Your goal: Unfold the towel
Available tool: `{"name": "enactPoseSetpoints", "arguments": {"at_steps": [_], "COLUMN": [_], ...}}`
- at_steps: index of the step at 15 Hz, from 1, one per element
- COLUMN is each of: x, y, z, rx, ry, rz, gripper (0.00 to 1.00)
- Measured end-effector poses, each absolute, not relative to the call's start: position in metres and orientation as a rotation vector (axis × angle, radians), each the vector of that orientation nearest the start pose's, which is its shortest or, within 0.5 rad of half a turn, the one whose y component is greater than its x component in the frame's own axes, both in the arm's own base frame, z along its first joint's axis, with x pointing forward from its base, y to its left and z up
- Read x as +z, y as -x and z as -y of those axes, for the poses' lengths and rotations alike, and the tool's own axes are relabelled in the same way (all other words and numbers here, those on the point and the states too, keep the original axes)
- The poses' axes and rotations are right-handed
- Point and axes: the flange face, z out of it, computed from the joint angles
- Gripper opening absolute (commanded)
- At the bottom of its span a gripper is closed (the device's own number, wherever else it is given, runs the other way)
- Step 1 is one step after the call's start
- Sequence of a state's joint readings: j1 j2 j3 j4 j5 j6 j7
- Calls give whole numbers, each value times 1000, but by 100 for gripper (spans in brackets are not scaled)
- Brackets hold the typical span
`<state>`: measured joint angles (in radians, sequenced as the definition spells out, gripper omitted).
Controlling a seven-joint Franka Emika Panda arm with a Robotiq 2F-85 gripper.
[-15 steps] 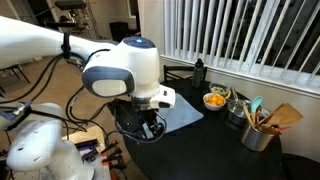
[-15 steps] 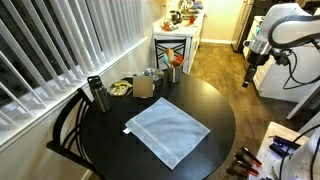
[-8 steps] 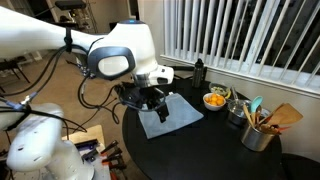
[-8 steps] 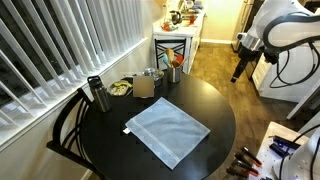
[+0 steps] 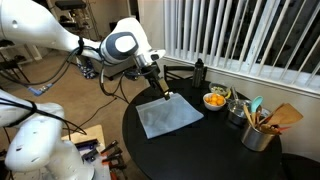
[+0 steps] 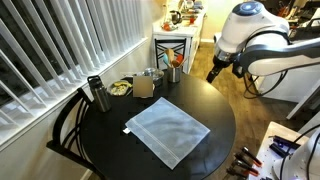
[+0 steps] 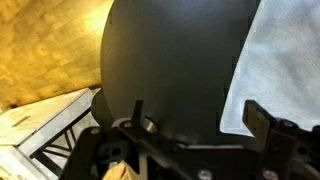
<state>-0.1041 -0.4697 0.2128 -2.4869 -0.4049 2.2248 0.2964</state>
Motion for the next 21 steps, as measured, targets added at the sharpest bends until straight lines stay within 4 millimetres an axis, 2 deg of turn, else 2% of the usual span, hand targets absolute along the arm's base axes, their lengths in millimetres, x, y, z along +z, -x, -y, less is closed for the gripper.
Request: {"name": "enactPoseSetpoints", "arguments": {"at_steps": [5,7,16,18,21], "x": [439,430,427,422,398], "y": [-434,-438,-444,-450,-473], "z": [-120,-140,-140,-148,-172], "rx": [-288,-219,-202,-215,-258], "ry": [3505,3485,3476,3483,3518], "rz": [169,218,224,181,-8], "gripper": [100,100,100,100,100]}}
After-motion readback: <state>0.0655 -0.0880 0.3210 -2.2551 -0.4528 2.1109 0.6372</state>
